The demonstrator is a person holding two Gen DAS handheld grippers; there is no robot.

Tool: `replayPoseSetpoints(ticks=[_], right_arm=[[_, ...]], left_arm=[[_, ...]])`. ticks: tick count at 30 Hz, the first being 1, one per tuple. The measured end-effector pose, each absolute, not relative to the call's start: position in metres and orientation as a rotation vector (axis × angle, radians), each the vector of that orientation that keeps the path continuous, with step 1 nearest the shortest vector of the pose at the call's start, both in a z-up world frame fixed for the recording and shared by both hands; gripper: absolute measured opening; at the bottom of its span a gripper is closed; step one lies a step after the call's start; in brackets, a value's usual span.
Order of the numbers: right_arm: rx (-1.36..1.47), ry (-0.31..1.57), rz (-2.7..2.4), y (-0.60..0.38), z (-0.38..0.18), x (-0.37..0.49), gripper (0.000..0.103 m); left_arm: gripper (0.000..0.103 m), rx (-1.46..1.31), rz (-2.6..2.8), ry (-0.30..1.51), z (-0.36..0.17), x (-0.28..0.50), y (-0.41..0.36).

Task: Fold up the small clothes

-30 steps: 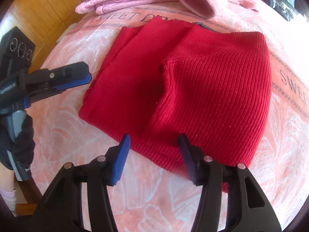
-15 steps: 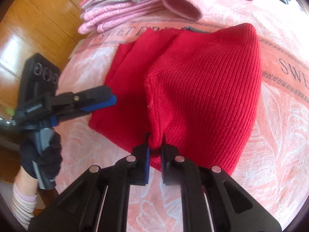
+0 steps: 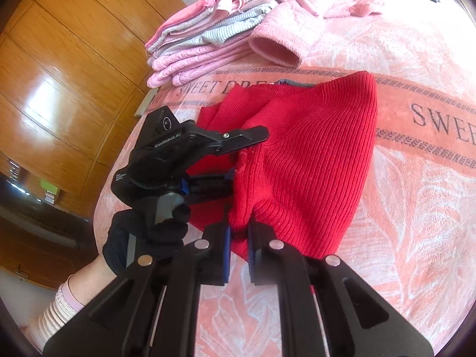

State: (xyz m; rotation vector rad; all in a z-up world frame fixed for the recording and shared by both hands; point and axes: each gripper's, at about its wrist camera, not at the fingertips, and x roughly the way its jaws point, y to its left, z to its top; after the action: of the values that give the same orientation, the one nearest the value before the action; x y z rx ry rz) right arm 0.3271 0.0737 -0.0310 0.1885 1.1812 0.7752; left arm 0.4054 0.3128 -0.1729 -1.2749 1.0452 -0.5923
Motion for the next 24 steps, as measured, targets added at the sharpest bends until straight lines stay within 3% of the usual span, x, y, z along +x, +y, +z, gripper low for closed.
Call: replayPoseSetpoints(ticks=[3,12,14,17,24], right_arm=[[0.214,1.171,0.8,0.066,-0.028,0.327,0.007],[0.207,1.145,0.844,0.055,-0.022,0.317,0.007],[0.211,1.148,0.851,0.058,-0.023,0.317,0.007],[0.198,1.154,0.849,0.063,-0.026,0.315,0.007],[0.204,1.156,0.878,0.086,-0.028,0.309,0.007]], left_arm=[[0.061,-1.285,-0.593,1.032,-0.173,0.42,0.301],[0.059,-1.29,-0.632,1.003,-0.166,0.438,0.293],[0.042,-1.225,-0.636,1.001,-0.162,0.442,0.291],[0.026,-1.161,-0.649,0.985,-0.157,0.446,0.289],[0.019,-1.069,-0.68,0.905,-0.131,0.442,0.303]])
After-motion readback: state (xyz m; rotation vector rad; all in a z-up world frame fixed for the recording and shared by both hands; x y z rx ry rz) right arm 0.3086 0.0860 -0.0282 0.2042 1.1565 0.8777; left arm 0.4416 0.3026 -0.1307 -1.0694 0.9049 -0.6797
